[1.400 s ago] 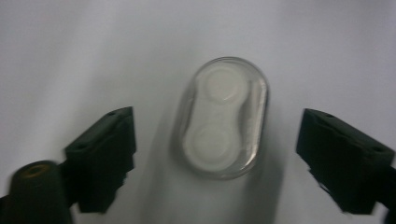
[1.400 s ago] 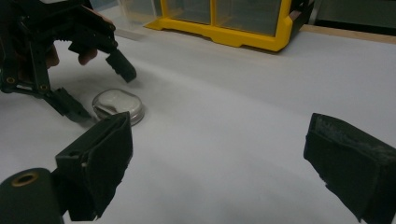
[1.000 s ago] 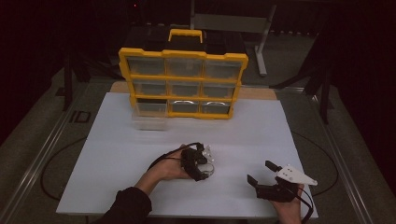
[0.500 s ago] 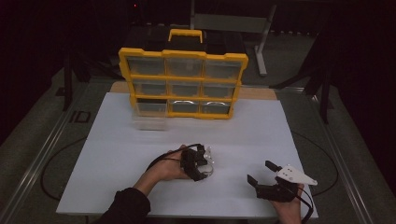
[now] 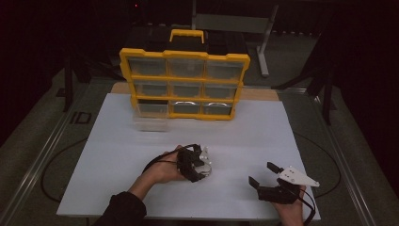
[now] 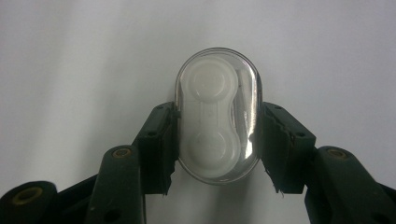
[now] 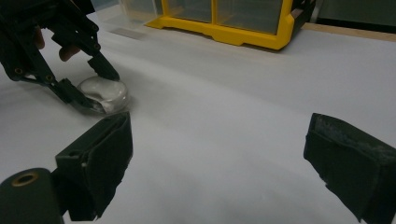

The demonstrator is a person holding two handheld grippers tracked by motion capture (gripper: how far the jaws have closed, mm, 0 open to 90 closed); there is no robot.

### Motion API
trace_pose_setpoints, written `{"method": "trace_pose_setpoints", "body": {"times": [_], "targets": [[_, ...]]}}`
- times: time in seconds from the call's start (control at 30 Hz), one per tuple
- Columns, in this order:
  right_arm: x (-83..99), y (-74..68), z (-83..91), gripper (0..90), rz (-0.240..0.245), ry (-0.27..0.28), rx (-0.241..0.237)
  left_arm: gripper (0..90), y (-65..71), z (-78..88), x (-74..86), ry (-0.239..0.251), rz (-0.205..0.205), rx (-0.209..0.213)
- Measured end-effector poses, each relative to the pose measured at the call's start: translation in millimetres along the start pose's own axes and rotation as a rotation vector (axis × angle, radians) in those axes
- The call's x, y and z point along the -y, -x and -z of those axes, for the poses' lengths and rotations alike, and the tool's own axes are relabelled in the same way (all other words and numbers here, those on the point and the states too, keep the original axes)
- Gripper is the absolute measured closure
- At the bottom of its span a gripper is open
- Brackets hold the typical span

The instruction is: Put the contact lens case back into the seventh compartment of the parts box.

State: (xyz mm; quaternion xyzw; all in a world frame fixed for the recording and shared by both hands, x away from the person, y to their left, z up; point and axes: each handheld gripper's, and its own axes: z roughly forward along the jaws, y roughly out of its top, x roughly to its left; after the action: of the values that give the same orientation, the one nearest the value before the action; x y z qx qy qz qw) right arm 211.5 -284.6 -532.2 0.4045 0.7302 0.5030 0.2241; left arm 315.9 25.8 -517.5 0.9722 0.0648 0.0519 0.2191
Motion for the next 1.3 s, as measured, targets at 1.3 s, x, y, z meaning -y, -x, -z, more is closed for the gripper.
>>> {"method": "trace_pose_setpoints", "body": {"times": [1.3], "targets": [[0.5,-0.7,-1.6,8.0,0.001,-0.005,-0.010,49.6,-17.8,50.8,29.3,0.061,0.074,-0.087]]}}
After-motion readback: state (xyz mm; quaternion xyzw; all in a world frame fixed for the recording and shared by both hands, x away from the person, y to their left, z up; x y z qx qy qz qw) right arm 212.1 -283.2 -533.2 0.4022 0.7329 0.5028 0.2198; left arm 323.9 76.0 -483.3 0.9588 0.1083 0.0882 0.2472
